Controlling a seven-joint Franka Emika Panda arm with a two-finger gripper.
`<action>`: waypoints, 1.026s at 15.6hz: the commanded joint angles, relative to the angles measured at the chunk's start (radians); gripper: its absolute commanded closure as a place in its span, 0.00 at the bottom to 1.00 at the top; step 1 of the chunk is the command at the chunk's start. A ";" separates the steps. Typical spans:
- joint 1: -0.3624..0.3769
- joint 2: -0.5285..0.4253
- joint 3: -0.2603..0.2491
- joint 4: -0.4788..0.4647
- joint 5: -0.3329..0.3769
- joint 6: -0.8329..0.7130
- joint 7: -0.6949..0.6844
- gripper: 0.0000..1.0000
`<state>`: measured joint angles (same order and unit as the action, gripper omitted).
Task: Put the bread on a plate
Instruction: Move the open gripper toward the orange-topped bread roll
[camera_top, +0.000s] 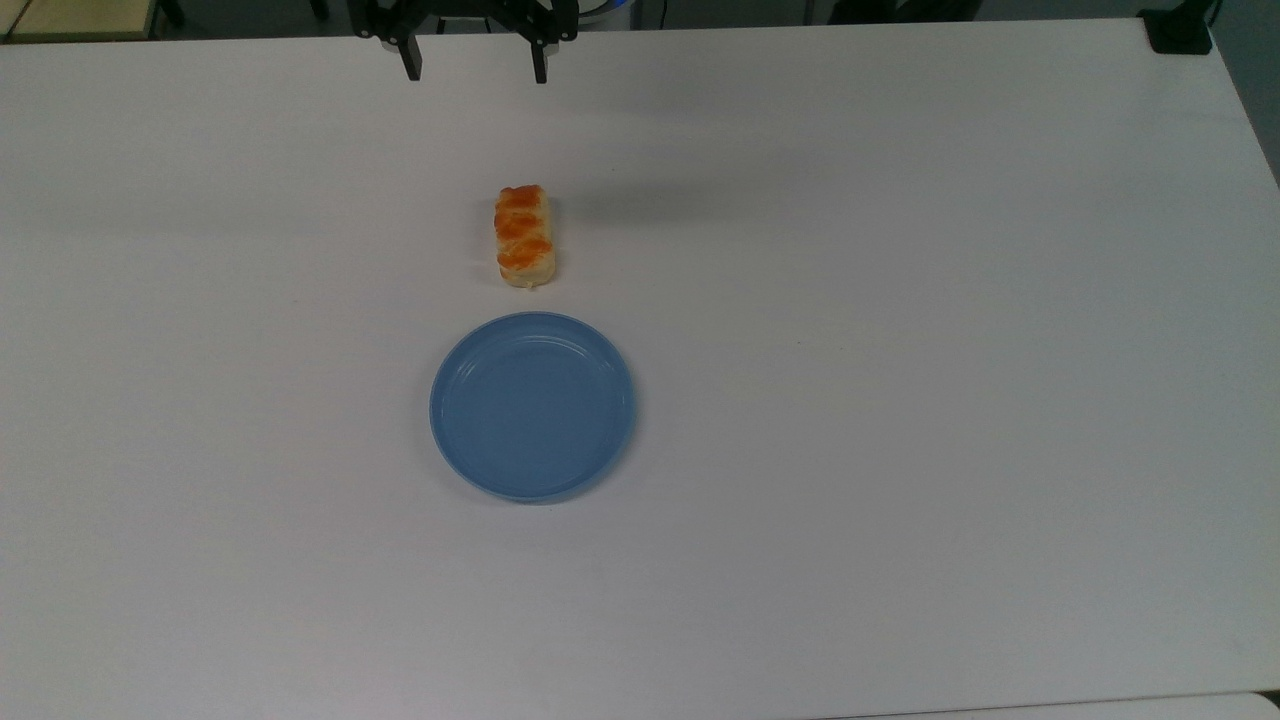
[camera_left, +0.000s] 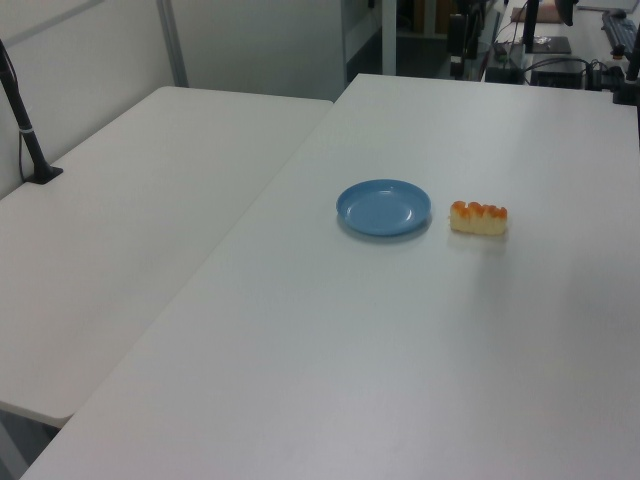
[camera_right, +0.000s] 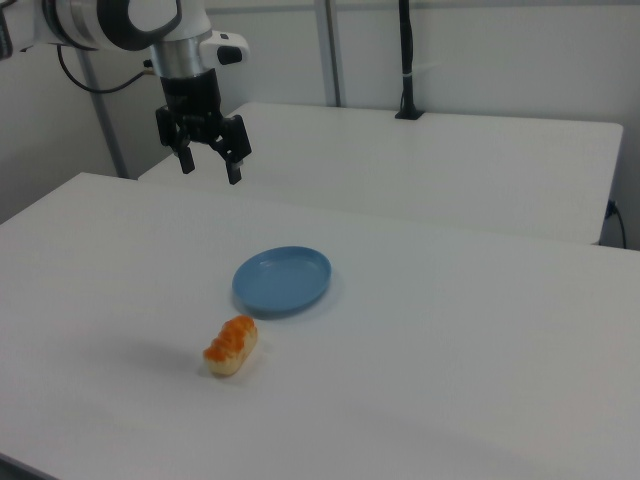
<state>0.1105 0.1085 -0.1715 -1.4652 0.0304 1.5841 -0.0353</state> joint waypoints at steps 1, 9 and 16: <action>-0.006 -0.024 -0.016 -0.014 0.003 -0.012 -0.029 0.00; -0.012 -0.023 -0.016 -0.014 0.000 -0.012 -0.035 0.00; -0.012 -0.023 -0.014 -0.017 0.000 -0.012 -0.055 0.00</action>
<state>0.0967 0.1066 -0.1852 -1.4647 0.0304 1.5841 -0.0593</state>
